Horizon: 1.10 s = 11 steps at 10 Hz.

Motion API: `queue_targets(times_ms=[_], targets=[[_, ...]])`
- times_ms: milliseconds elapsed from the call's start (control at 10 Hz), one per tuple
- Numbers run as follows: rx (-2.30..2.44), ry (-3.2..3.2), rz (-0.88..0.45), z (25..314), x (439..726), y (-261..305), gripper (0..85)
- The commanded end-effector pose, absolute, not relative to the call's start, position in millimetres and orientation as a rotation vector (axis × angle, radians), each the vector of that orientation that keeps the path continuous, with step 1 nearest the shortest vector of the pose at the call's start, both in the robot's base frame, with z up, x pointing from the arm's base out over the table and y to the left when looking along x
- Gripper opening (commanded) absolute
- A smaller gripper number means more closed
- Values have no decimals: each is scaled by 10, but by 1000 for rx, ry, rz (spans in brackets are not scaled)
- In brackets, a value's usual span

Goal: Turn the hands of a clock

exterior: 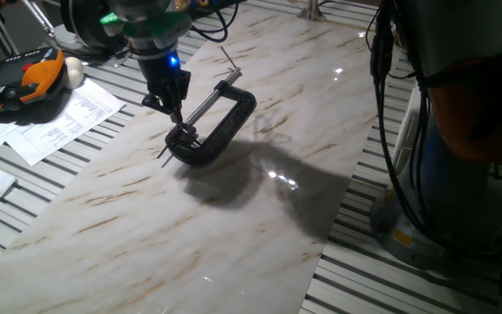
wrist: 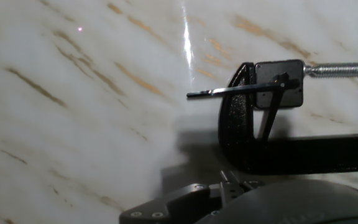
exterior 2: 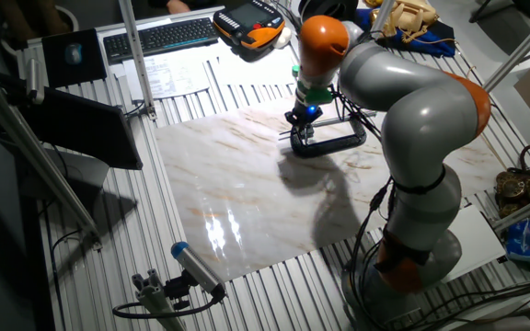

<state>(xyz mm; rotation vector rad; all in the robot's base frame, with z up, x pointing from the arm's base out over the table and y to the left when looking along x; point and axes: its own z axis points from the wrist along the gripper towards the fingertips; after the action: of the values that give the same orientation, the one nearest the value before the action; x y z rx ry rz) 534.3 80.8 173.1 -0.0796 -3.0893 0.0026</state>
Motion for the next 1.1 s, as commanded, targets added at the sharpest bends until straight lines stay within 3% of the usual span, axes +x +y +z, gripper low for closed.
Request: queue_targets(times_ms=[0,600,1000], targets=[[-74,-3123,22,1732,5343,810,0],[-57,-3168,26,1758,5366,718,0],[-86,-3173,28,1493,5508,801,0]])
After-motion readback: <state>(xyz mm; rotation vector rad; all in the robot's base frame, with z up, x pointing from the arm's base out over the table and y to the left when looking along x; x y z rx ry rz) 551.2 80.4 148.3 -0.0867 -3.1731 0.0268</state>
